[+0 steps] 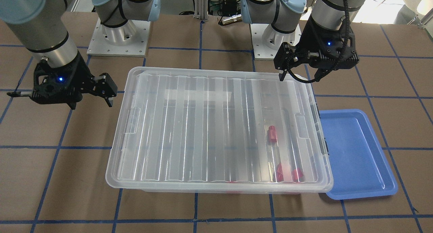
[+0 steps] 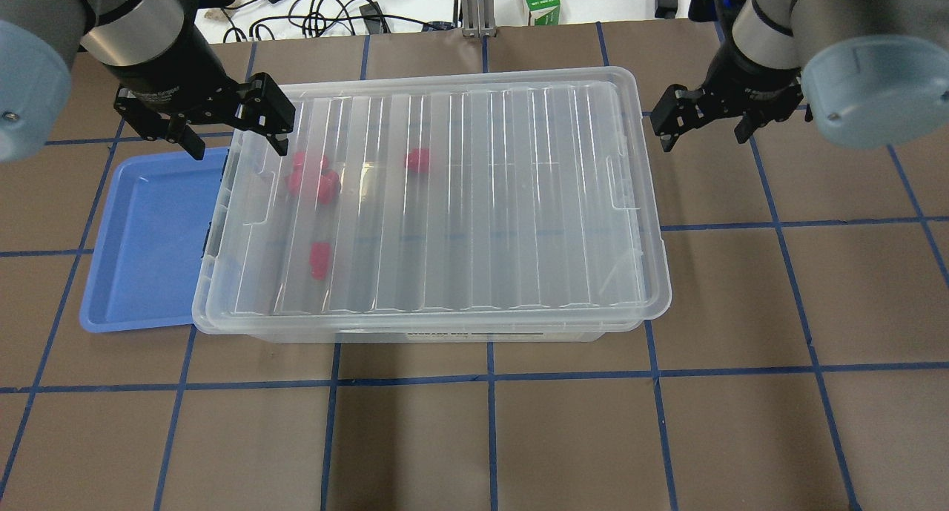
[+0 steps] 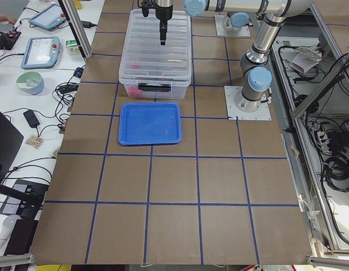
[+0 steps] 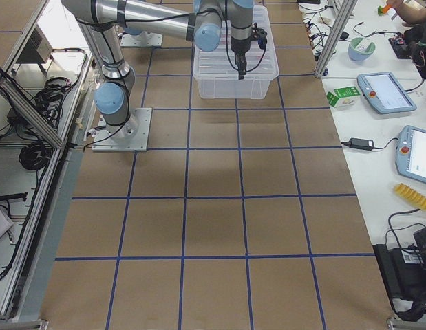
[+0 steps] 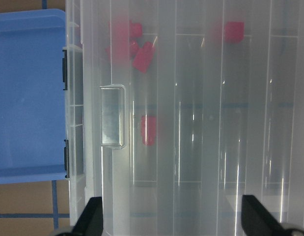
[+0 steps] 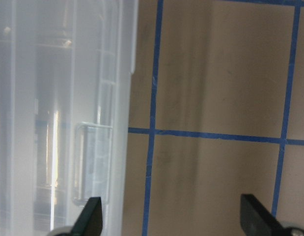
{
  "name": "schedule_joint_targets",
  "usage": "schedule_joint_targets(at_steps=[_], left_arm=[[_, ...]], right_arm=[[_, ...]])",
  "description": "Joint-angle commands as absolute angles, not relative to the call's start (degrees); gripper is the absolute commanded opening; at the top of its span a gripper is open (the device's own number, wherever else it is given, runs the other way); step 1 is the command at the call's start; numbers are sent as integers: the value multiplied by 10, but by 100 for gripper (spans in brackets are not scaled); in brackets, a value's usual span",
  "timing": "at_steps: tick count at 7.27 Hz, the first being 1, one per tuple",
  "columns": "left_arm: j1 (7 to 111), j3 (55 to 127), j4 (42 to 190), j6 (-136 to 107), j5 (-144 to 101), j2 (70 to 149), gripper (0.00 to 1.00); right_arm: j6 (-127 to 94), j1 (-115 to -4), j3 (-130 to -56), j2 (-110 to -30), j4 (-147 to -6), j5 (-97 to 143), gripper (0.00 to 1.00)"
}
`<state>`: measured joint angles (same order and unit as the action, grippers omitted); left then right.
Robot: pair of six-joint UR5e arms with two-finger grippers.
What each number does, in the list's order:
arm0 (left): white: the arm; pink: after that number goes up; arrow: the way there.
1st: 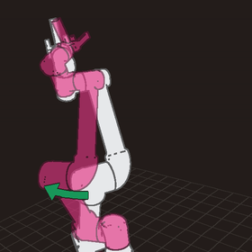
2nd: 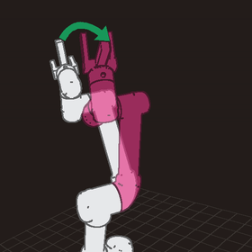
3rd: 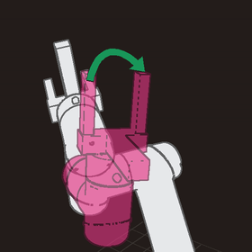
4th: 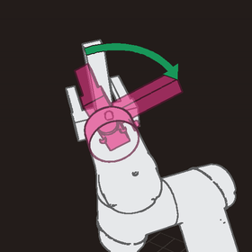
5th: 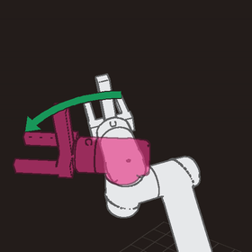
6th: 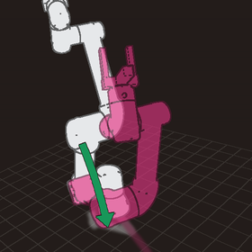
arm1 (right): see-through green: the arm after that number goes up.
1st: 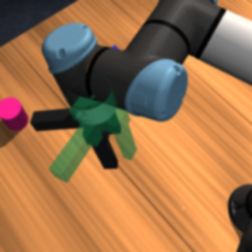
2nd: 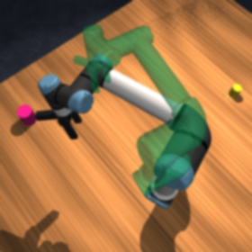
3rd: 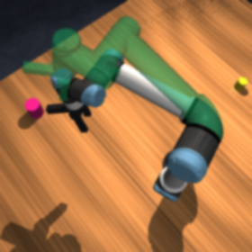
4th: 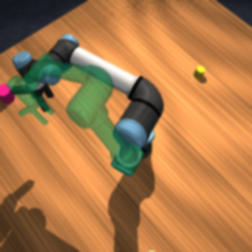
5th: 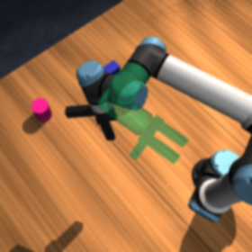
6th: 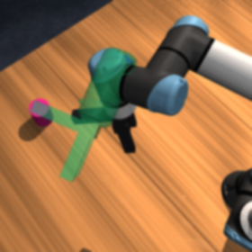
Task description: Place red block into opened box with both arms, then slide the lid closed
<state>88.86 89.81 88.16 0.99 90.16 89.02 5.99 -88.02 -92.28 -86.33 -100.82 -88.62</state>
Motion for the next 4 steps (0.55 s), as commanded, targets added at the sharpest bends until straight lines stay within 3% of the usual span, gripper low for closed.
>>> schedule_joint_targets(at_steps=[1, 4], left_arm=[[889, 891, 885, 10, 906, 888, 100], [889, 887, 888, 10, 923, 889, 100]], right_arm=[[-41, -973, -815, -863, -923, -891, 100], [-43, -976, -818, -862, -911, -894, 100]])
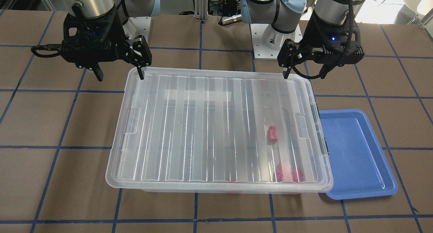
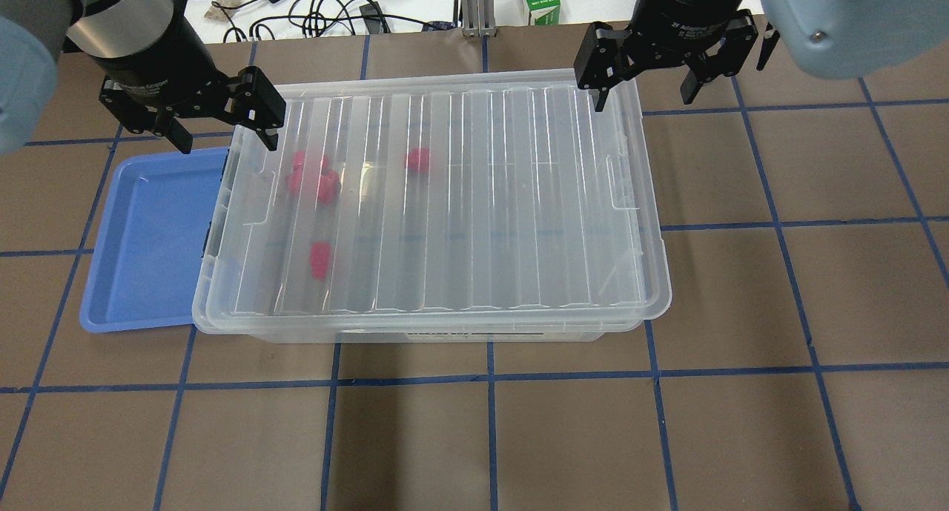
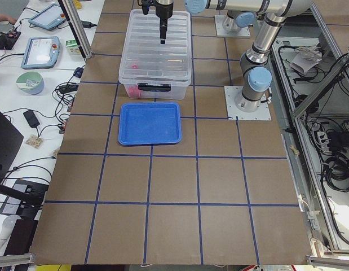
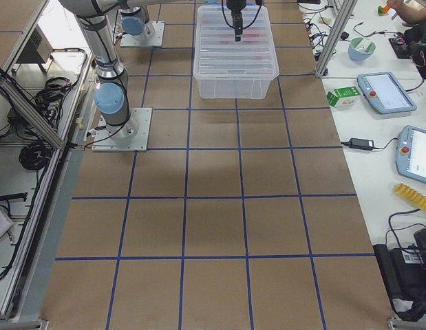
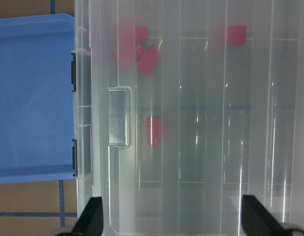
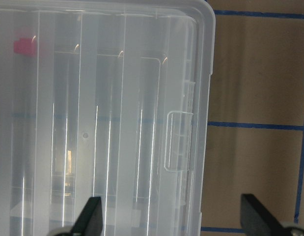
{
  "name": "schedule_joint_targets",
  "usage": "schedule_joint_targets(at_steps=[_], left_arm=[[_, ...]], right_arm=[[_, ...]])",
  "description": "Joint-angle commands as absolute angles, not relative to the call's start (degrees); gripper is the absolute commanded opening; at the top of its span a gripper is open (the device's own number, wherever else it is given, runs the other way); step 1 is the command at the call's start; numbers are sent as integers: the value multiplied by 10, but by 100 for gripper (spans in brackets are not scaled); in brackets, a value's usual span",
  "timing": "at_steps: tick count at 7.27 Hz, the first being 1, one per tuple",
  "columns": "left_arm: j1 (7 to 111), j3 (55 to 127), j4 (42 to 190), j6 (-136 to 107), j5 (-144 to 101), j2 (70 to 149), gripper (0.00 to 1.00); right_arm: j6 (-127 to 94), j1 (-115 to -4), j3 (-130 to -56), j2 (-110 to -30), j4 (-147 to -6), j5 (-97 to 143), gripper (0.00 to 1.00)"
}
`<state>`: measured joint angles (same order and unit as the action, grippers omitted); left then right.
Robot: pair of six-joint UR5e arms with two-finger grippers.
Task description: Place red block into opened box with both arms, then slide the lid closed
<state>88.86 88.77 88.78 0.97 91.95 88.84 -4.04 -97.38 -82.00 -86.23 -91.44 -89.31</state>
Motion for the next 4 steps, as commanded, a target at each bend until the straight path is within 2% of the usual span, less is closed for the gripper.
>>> schedule_joint_targets(at_steps=[1, 4], left_arm=[[889, 887, 888, 10, 922, 890, 100], [889, 886, 888, 10, 916, 886, 100]], right_arm=[[-43, -976, -818, -864, -911, -894, 100], [-43, -974, -817, -864, -913, -894, 100]])
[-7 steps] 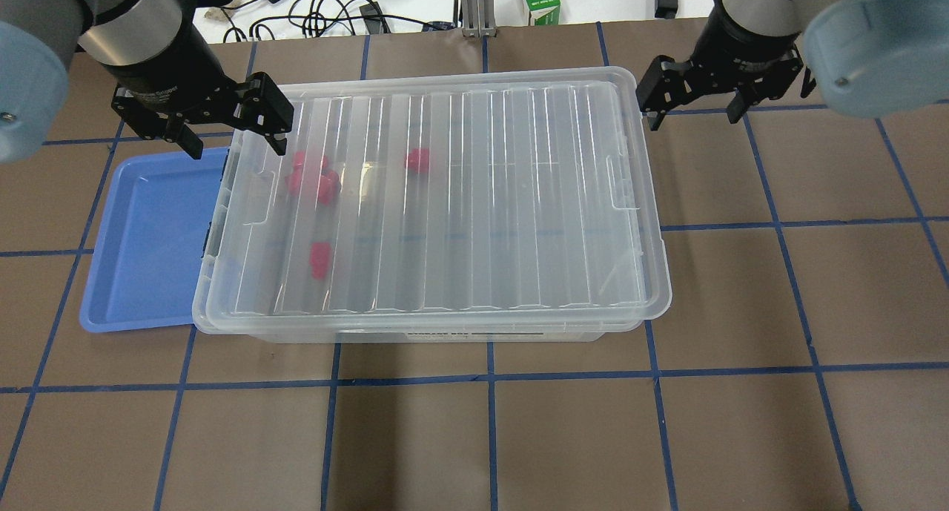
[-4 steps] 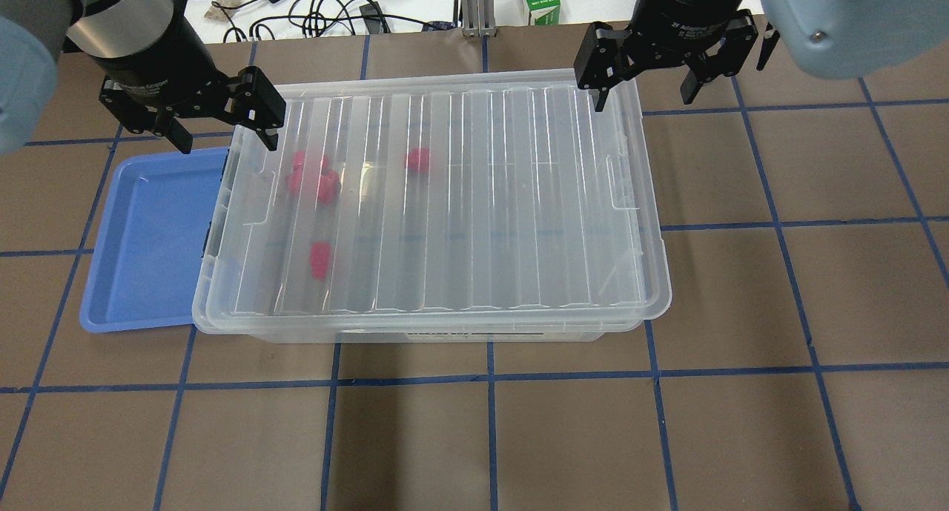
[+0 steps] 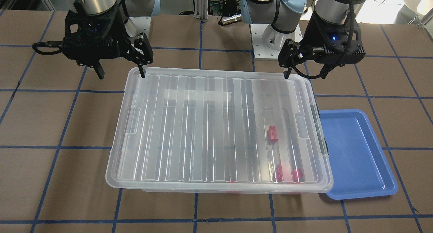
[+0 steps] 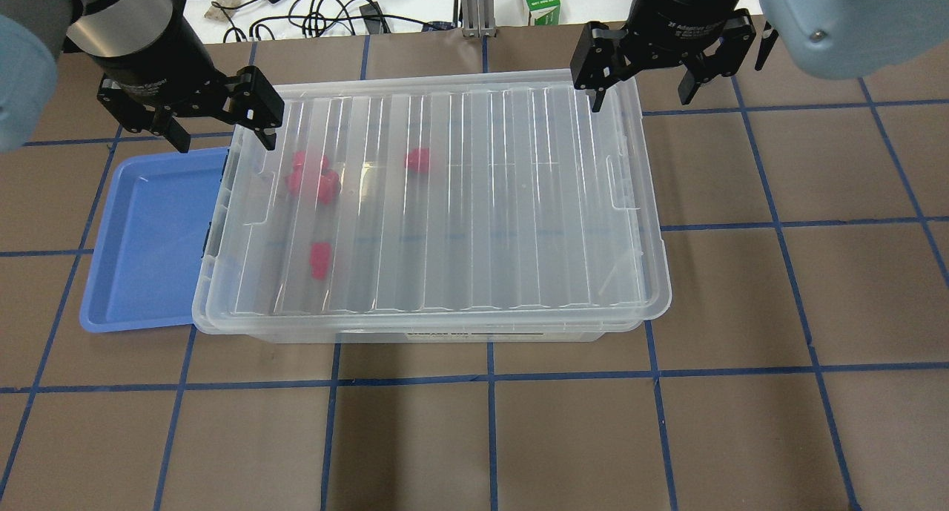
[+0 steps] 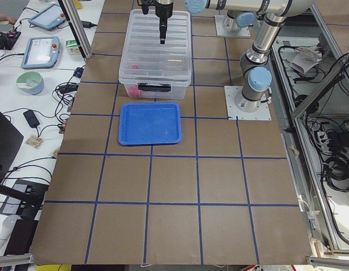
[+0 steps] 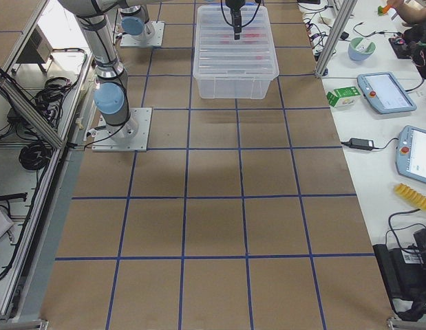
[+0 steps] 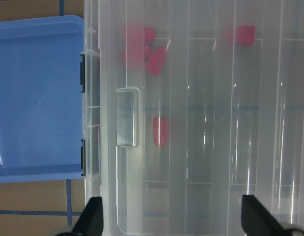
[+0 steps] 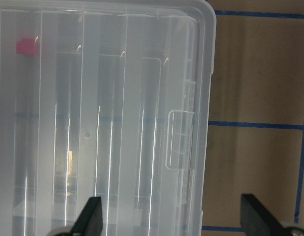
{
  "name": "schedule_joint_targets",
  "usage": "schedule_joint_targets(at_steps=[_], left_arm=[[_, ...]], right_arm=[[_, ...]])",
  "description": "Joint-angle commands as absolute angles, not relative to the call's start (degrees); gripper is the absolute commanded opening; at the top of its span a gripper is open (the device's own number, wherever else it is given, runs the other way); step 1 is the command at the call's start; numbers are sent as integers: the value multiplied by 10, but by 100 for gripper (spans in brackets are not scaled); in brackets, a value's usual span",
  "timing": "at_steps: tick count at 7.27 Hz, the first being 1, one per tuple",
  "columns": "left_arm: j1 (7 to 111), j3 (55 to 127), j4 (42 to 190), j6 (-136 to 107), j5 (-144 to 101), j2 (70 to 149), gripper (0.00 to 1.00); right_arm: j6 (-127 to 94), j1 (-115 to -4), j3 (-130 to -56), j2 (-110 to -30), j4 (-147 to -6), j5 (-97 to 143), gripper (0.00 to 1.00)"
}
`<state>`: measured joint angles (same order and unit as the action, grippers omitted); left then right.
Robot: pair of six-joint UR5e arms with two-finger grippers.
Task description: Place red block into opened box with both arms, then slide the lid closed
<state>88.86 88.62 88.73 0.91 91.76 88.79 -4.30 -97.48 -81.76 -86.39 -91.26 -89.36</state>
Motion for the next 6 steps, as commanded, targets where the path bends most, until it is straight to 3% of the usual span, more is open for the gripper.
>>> schedule_joint_targets(at_steps=[1, 6], left_arm=[[889, 885, 887, 9, 914, 887, 100], [897, 876, 888, 10, 918, 887, 100]], right_arm=[[-43, -974, -818, -864, -912, -894, 100], [-42, -974, -817, -862, -913, -895, 100]])
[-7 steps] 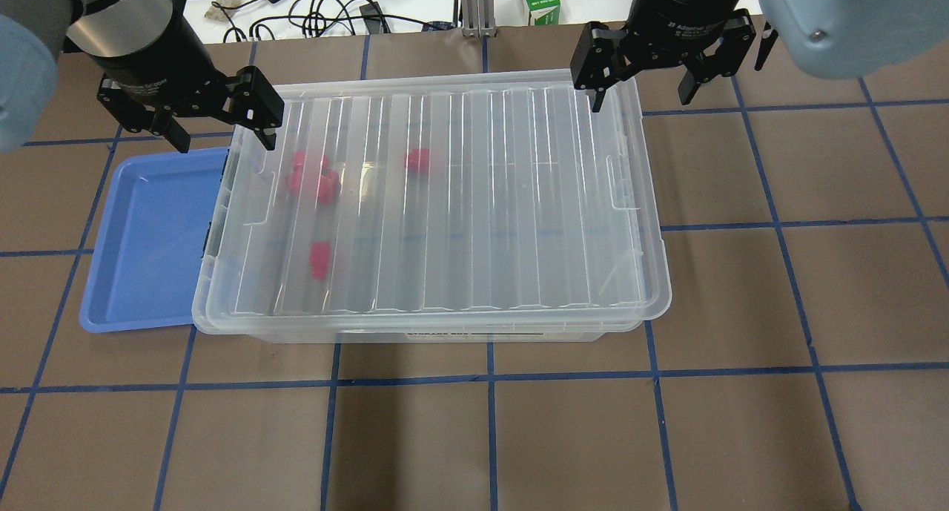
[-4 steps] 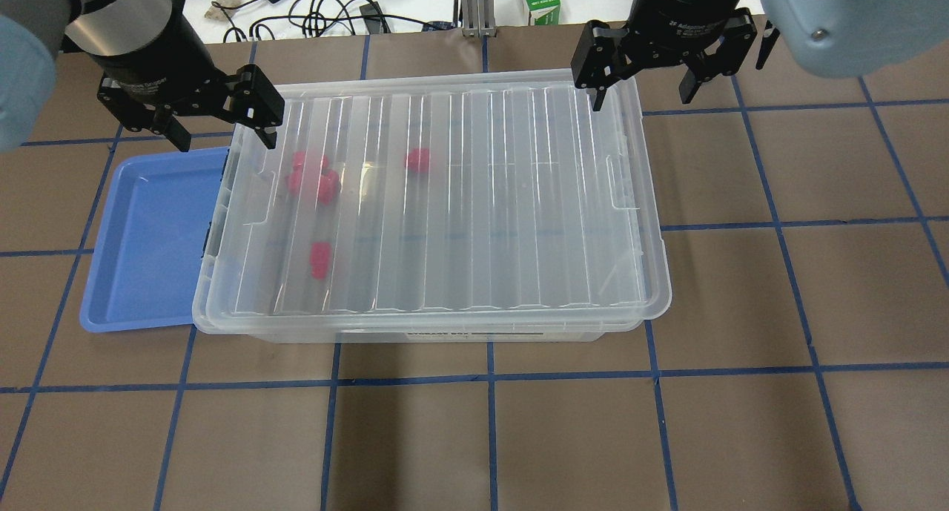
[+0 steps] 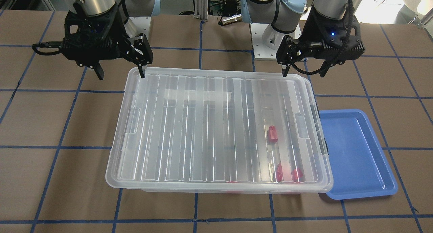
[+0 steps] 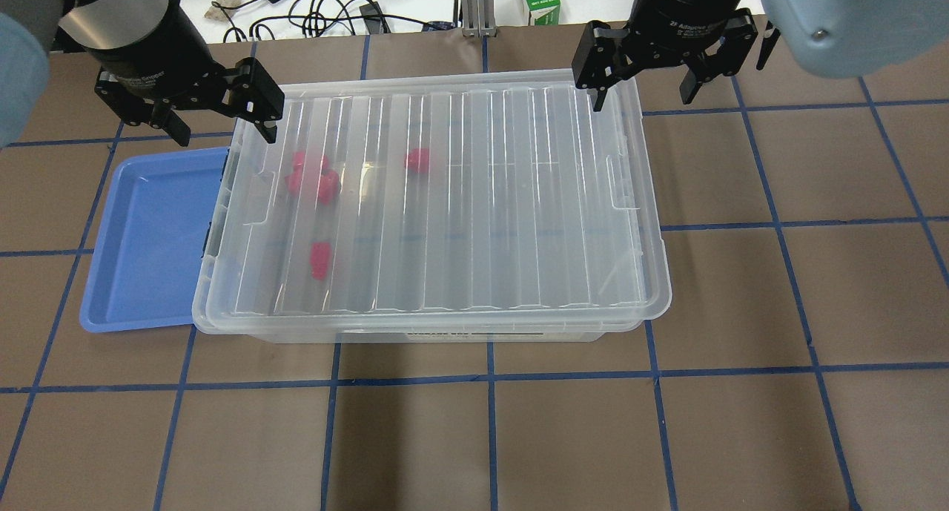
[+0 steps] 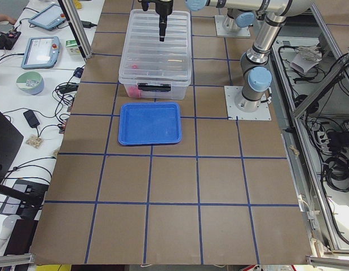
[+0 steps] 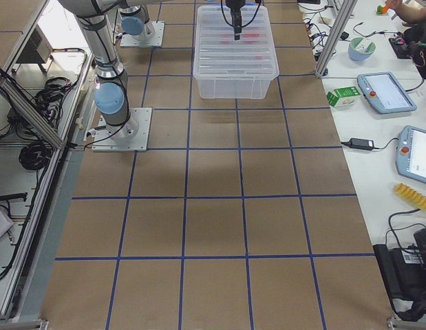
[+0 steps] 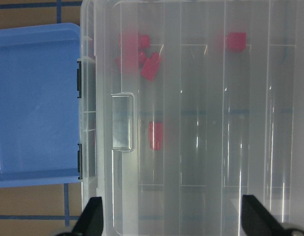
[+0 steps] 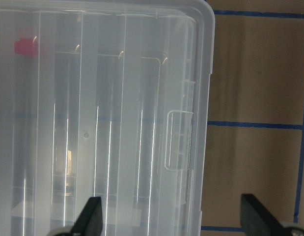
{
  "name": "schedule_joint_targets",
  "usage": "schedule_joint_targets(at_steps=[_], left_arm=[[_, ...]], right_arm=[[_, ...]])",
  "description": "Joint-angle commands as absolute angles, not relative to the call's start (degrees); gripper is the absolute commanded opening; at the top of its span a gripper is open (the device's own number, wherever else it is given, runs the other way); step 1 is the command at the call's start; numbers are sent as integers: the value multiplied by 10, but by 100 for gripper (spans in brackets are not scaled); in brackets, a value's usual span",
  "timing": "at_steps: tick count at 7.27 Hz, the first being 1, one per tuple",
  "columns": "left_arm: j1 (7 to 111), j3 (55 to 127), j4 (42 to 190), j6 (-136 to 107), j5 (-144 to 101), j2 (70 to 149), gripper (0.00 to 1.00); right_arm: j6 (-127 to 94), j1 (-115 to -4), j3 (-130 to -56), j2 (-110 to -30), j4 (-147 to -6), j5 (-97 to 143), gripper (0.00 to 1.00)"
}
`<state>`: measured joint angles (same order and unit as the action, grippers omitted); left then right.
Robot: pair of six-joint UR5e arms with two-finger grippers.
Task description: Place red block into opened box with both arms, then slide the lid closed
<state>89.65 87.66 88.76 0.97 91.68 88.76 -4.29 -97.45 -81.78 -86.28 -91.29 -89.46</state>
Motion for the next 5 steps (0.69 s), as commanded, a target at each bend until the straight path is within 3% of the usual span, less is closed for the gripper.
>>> schedule_joint_targets(at_steps=[1, 5], left_arm=[[897, 876, 888, 10, 919, 888, 100], [899, 875, 903, 9, 906, 879, 100]], right_arm=[[-43, -976, -817, -862, -914, -895, 100], [-44, -976, -817, -861, -914, -895, 100]])
